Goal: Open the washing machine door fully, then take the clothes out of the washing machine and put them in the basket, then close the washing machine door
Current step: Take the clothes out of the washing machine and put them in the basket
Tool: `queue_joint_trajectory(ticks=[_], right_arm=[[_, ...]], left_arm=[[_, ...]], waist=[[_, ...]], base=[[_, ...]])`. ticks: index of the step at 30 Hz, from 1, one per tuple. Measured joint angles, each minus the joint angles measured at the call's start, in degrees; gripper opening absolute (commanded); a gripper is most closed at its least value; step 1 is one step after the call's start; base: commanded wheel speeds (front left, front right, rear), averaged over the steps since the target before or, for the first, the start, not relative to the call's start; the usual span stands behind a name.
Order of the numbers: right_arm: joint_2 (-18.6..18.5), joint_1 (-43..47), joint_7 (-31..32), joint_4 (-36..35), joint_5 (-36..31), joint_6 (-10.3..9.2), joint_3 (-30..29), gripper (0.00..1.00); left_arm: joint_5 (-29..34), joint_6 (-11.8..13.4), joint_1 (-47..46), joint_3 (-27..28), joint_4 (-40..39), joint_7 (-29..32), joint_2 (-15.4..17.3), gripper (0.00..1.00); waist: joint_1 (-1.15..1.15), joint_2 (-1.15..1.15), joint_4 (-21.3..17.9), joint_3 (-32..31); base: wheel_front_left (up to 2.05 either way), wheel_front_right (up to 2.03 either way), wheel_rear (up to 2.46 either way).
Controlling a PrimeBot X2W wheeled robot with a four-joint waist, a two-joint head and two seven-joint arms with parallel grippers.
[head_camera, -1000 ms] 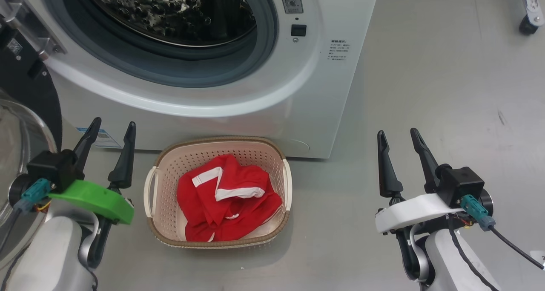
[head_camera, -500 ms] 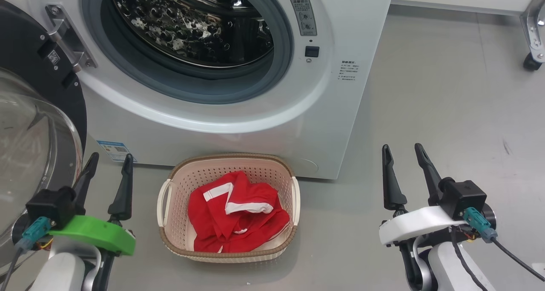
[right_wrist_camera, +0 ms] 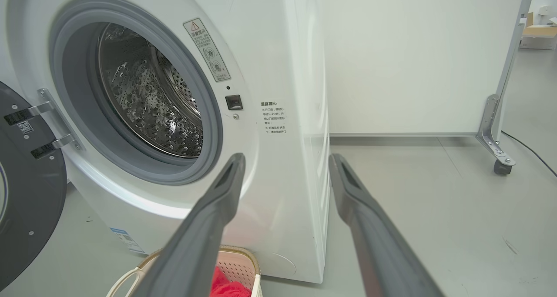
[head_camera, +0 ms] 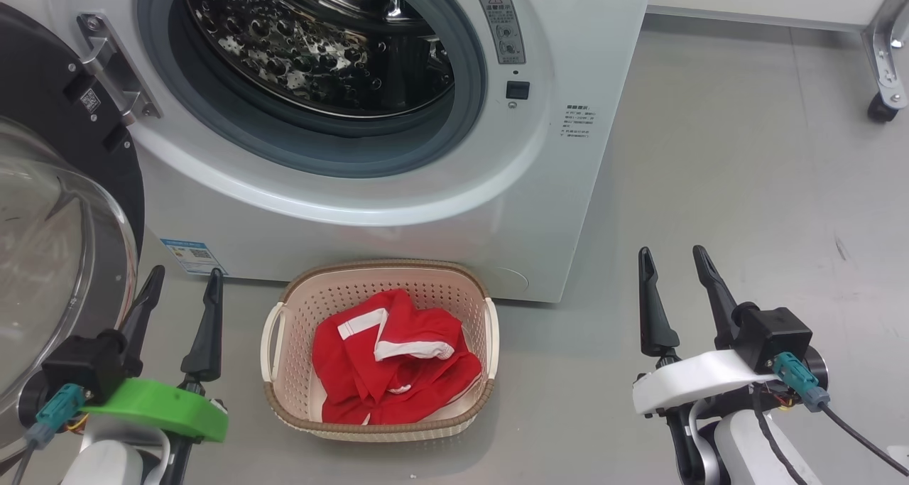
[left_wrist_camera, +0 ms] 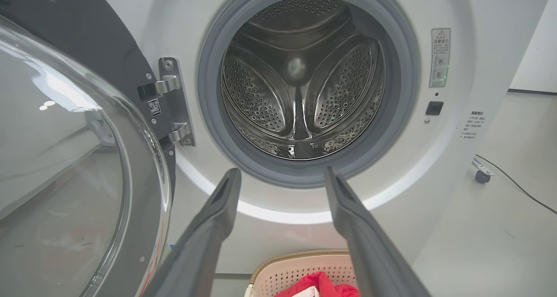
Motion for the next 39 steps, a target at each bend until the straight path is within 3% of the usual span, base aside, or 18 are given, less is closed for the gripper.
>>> queue_joint_trajectory(ticks=[39], right_arm=[[0.01,0.13,0.00,-0.58,-0.05,0.51,0.03,1.00]], left_arm=[[2.50,-0.09,3.13,3.63,-3.58,0.00,-2.29,1.00]], waist=[[0.00,0.00,-1.35,0.46]], base=[[0.00,0.00,0.00]])
